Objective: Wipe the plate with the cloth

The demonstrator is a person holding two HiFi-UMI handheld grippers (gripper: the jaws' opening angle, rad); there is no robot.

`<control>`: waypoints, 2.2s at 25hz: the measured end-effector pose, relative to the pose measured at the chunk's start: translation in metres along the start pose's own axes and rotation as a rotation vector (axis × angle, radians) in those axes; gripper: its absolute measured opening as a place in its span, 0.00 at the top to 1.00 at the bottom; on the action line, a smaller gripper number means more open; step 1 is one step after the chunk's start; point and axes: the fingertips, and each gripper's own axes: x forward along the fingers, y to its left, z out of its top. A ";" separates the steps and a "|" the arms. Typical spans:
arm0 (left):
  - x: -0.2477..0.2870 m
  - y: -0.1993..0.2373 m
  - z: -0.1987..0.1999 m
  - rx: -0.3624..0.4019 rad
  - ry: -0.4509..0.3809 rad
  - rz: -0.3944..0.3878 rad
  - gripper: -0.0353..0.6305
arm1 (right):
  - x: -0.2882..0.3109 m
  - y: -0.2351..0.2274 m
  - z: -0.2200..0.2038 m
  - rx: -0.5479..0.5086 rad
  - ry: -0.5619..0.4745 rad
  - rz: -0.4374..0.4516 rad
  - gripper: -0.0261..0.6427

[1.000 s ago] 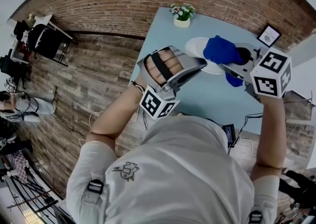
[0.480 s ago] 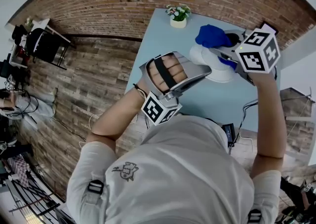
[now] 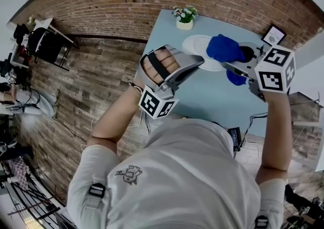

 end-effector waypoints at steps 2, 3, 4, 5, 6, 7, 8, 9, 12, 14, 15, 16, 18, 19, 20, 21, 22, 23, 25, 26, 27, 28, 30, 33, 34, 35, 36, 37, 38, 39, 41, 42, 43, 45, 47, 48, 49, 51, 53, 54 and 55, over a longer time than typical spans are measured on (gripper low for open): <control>0.001 -0.001 0.009 0.009 -0.031 -0.004 0.92 | 0.009 0.014 0.007 -0.027 0.007 0.033 0.77; 0.001 -0.001 0.017 0.017 -0.053 -0.004 0.92 | 0.014 0.018 0.010 -0.042 0.015 0.039 0.77; 0.001 -0.001 0.027 0.026 -0.075 -0.003 0.92 | 0.020 0.019 0.012 -0.057 0.027 0.038 0.77; 0.001 -0.001 0.035 0.036 -0.093 -0.001 0.92 | 0.025 0.018 0.014 -0.071 0.042 0.031 0.77; 0.001 -0.001 0.042 0.046 -0.103 0.000 0.92 | 0.030 0.016 0.015 -0.084 0.059 0.023 0.77; 0.002 -0.001 0.047 0.055 -0.108 0.001 0.92 | 0.035 0.013 0.016 -0.094 0.074 0.016 0.77; 0.003 0.000 0.049 0.060 -0.109 0.001 0.92 | 0.038 0.009 0.016 -0.100 0.087 0.011 0.77; 0.003 0.000 0.049 0.061 -0.110 0.001 0.92 | 0.040 0.004 0.017 -0.101 0.097 0.006 0.77; 0.000 0.002 0.047 0.053 -0.104 0.005 0.92 | 0.041 -0.019 0.011 -0.077 0.115 -0.028 0.77; -0.002 0.002 0.042 0.046 -0.085 0.007 0.92 | 0.035 -0.037 0.004 -0.043 0.113 -0.055 0.77; -0.004 0.003 0.037 0.043 -0.072 0.008 0.92 | 0.032 -0.043 0.001 -0.022 0.105 -0.062 0.77; -0.005 0.003 0.031 0.039 -0.058 0.009 0.92 | 0.028 -0.047 -0.002 -0.002 0.094 -0.068 0.77; -0.009 0.004 0.020 0.032 -0.031 0.010 0.92 | 0.020 -0.050 -0.007 0.022 0.071 -0.076 0.77; -0.010 0.003 0.015 0.029 -0.019 0.009 0.92 | 0.016 -0.047 -0.008 0.026 0.060 -0.078 0.77; -0.011 0.003 0.010 0.025 -0.008 0.008 0.92 | 0.013 -0.042 -0.008 0.027 0.047 -0.074 0.77; -0.011 0.003 0.005 0.020 0.002 0.008 0.92 | 0.010 -0.034 -0.006 0.025 0.032 -0.065 0.77; -0.012 0.003 0.002 0.014 0.010 0.009 0.92 | 0.008 -0.025 -0.003 0.022 0.016 -0.049 0.77; -0.012 0.004 -0.001 0.008 0.016 0.010 0.92 | 0.007 -0.015 0.000 0.019 -0.001 -0.029 0.77; -0.011 0.005 0.000 0.003 0.011 0.011 0.92 | 0.006 0.005 0.008 0.002 -0.027 0.007 0.77; -0.010 0.005 0.004 0.007 0.000 0.010 0.92 | 0.007 0.013 0.012 -0.012 -0.033 0.019 0.77; -0.008 0.004 0.009 0.014 -0.015 0.007 0.92 | 0.009 0.020 0.016 -0.029 -0.033 0.026 0.77; -0.006 0.003 0.016 0.025 -0.032 0.004 0.92 | 0.013 0.025 0.019 -0.047 -0.027 0.031 0.77; -0.003 0.000 0.031 0.052 -0.062 -0.002 0.92 | 0.022 0.032 0.025 -0.074 -0.009 0.038 0.77; 0.005 -0.002 0.044 0.084 -0.080 -0.010 0.92 | 0.034 0.024 0.026 -0.101 0.045 0.025 0.77; 0.007 -0.002 0.046 0.087 -0.087 -0.011 0.92 | 0.036 0.018 0.025 -0.105 0.063 0.013 0.77; 0.008 -0.002 0.049 0.086 -0.097 -0.012 0.92 | 0.039 0.010 0.023 -0.108 0.079 -0.002 0.77; 0.008 -0.002 0.053 0.085 -0.107 -0.013 0.92 | 0.041 0.002 0.021 -0.108 0.094 -0.020 0.77; 0.007 -0.003 0.057 0.084 -0.115 -0.012 0.92 | 0.042 -0.008 0.018 -0.103 0.106 -0.037 0.77; 0.006 -0.004 0.059 0.084 -0.116 -0.011 0.92 | 0.042 -0.017 0.014 -0.090 0.114 -0.050 0.77; 0.006 -0.003 0.060 0.081 -0.112 -0.007 0.92 | 0.041 -0.027 0.010 -0.069 0.117 -0.061 0.77; 0.003 -0.001 0.053 0.067 -0.087 0.002 0.92 | 0.036 -0.044 0.000 -0.011 0.105 -0.067 0.77; 0.001 0.000 0.046 0.060 -0.070 0.004 0.92 | 0.032 -0.049 -0.004 0.019 0.094 -0.060 0.77; -0.001 0.000 0.040 0.055 -0.052 0.003 0.92 | 0.028 -0.052 -0.008 0.044 0.081 -0.050 0.77; -0.003 -0.002 0.026 0.048 -0.019 -0.002 0.92 | 0.020 -0.053 -0.012 0.073 0.054 -0.040 0.77; -0.004 -0.003 0.014 0.037 0.005 -0.004 0.92 | 0.014 -0.048 -0.010 0.076 0.026 -0.038 0.77; -0.003 -0.003 0.009 0.031 0.014 -0.004 0.92 | 0.012 -0.042 -0.008 0.072 0.015 -0.033 0.77; -0.003 -0.003 0.005 0.025 0.021 -0.004 0.92 | 0.011 -0.035 -0.005 0.063 0.006 -0.026 0.77; -0.001 -0.004 0.001 0.017 0.028 -0.007 0.92 | 0.011 -0.017 0.000 0.034 -0.003 -0.006 0.77; 0.002 -0.004 0.002 0.017 0.024 -0.010 0.92 | 0.015 0.000 0.005 0.005 -0.007 0.018 0.77; 0.004 -0.004 0.005 0.019 0.019 -0.013 0.92 | 0.017 0.005 0.008 -0.007 -0.007 0.024 0.77; 0.005 -0.005 0.008 0.021 0.012 -0.015 0.92 | 0.021 0.008 0.010 -0.020 -0.003 0.024 0.77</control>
